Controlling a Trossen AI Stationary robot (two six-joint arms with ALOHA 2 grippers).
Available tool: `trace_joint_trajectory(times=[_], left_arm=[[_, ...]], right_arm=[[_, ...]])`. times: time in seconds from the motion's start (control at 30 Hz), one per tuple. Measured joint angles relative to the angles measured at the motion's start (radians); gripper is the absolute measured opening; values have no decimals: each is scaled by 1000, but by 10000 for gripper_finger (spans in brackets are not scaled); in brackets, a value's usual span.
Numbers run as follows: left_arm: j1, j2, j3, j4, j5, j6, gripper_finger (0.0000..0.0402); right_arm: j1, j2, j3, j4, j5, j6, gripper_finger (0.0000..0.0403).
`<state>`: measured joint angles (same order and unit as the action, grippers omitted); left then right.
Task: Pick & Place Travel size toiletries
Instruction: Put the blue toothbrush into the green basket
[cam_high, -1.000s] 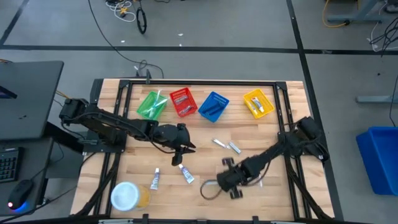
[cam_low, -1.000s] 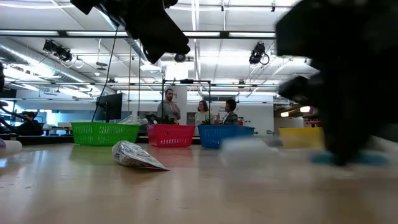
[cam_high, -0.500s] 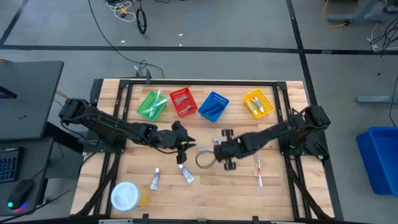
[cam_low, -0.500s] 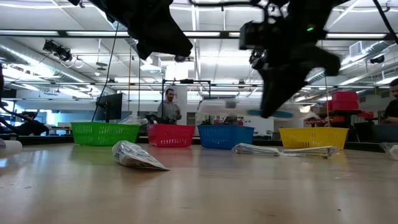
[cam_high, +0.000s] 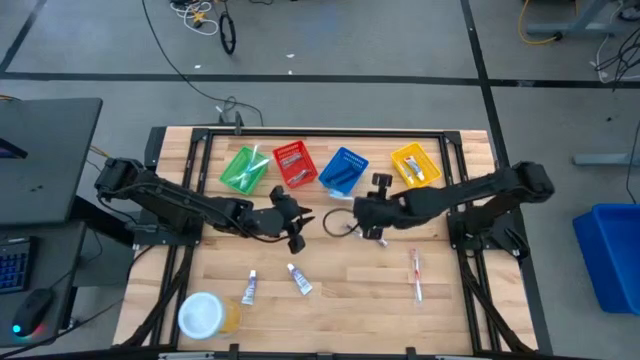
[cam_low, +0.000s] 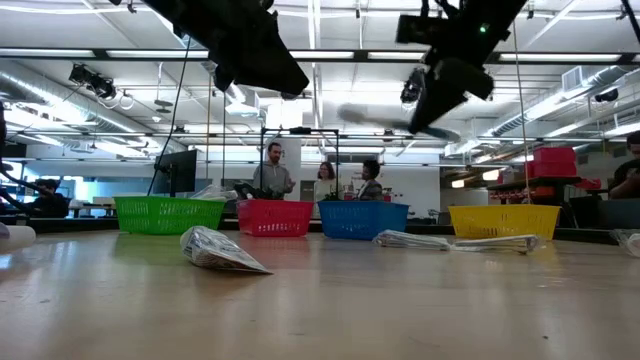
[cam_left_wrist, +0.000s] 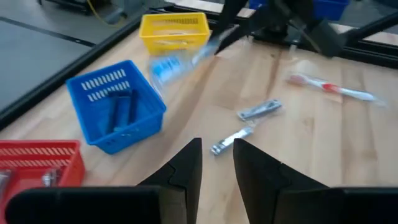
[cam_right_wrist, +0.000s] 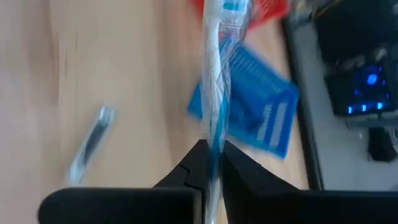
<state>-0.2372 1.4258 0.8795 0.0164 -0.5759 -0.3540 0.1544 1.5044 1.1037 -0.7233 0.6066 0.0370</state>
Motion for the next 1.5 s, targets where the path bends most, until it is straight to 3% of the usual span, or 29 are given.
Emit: trace_joint_trajectory(times=[0.13,0.23,0.3,0.47,0.6,0.8,0.97,1.27,1.5], left_arm=[[25,0,0,1,-10,33,100],[45,0,1,11,-12,41,100],[57,0,1,17,-8,42,100],[83,0,1,72,45,43,100],[90,0,1,160,99,127,100],[89,0,1,357,203,309,101],[100,0,1,401,222,328,118],[130,0,0,463,345,315,176],[130,0,1,500,366,343,176]], right_arm=[[-38,-110,-109,212,2,-96,30],[-82,-186,-245,501,-33,-139,30],[-119,-209,-350,762,-135,-176,30],[-192,-198,-564,1382,-525,-165,30],[-207,-169,-625,1612,-610,-82,30],[-198,-145,-613,1622,-685,-62,30],[-182,-143,-611,1643,-689,-60,30],[-149,-133,-565,1648,-689,-61,30],[-132,-30,-476,1641,-688,-107,30]])
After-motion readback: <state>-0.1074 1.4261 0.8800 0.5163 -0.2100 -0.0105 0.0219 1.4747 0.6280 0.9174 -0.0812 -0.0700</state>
